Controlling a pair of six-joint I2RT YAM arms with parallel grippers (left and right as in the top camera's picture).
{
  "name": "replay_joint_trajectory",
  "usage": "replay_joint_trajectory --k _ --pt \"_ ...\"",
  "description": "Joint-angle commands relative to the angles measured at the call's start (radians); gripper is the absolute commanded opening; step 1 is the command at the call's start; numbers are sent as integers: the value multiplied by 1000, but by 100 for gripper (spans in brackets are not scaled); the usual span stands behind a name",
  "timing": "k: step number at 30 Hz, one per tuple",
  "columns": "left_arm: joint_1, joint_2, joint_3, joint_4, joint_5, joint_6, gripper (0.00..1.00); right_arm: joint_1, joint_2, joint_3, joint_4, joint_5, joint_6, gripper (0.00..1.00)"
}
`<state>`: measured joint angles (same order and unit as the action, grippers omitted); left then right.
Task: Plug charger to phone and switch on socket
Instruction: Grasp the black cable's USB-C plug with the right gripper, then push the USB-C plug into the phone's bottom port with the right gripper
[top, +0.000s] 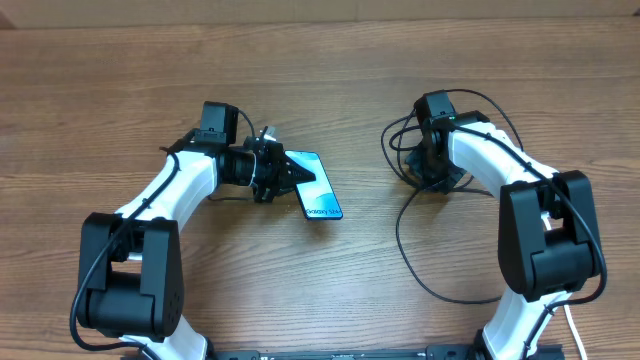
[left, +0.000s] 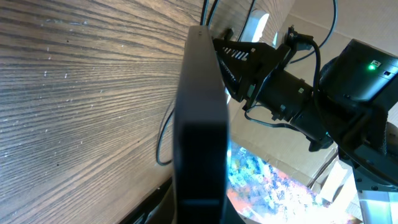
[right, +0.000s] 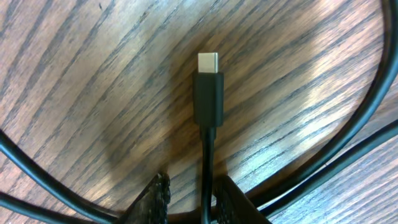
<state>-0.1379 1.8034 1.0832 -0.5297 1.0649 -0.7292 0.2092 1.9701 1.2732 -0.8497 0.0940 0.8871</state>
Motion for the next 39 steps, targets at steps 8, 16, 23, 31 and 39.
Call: replay_joint_trajectory --k 8,16,23,31,39 --pt "-5 2 1 -9 66 8 4 -8 17 -5 -16 20 -19 4" --pt "-4 2 1 -6 159 31 4 -2 -99 173 -147 -58 -206 4" --pt "80 7 6 736 518 -203 4 127 -293 196 -409 -389 -491 4" --pt "134 8 6 1028 518 -419 4 447 -419 192 -535 -429 -635 4" --pt "101 8 6 1028 518 -426 4 616 -425 192 -392 -441 -616 4"
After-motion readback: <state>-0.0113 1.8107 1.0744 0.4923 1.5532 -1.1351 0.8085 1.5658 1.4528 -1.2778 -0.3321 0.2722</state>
